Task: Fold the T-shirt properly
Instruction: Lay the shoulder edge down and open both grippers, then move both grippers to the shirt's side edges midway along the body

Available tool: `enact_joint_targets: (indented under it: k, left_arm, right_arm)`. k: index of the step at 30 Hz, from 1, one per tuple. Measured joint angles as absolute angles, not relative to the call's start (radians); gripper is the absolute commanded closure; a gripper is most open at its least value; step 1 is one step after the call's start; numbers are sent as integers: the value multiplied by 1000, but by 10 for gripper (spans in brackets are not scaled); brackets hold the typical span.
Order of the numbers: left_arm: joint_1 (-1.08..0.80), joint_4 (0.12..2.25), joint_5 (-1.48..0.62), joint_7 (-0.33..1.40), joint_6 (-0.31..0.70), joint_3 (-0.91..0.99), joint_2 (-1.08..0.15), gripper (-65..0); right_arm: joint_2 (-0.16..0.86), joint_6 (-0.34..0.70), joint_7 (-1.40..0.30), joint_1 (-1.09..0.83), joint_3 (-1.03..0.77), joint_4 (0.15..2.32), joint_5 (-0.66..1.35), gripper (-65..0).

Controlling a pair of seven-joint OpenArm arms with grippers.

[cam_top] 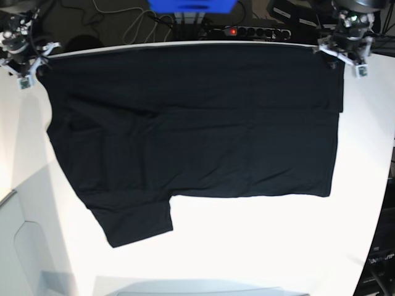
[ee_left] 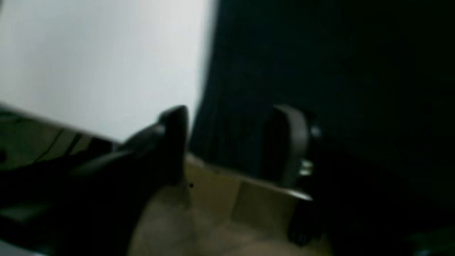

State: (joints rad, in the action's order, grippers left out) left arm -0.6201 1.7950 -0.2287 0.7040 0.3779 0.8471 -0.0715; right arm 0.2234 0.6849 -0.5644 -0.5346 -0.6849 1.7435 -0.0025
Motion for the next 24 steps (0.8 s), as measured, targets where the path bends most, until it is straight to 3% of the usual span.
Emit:
enact_joint_targets:
  k: [4,14,20,24]
  left_arm:
    - [-620,1866,-226,705,374,902,-61,-414]
    - [-427,1903,-224,717,375,968,-57,-416]
    - [-242,1902,-217,711,373,941,-57,-416]
    - [-131,1820,-210,711,368,885,-64,-416]
  right_arm:
    - [179,685,-569,-460,-748,1779,1,-279]
    - [179,686,-590,-296,-773,1774,-13,-283]
    - [183,693,-581,-115,-609,1750,-2,-327]
    - [178,695,-584,37,-523,1600,-10,-328]
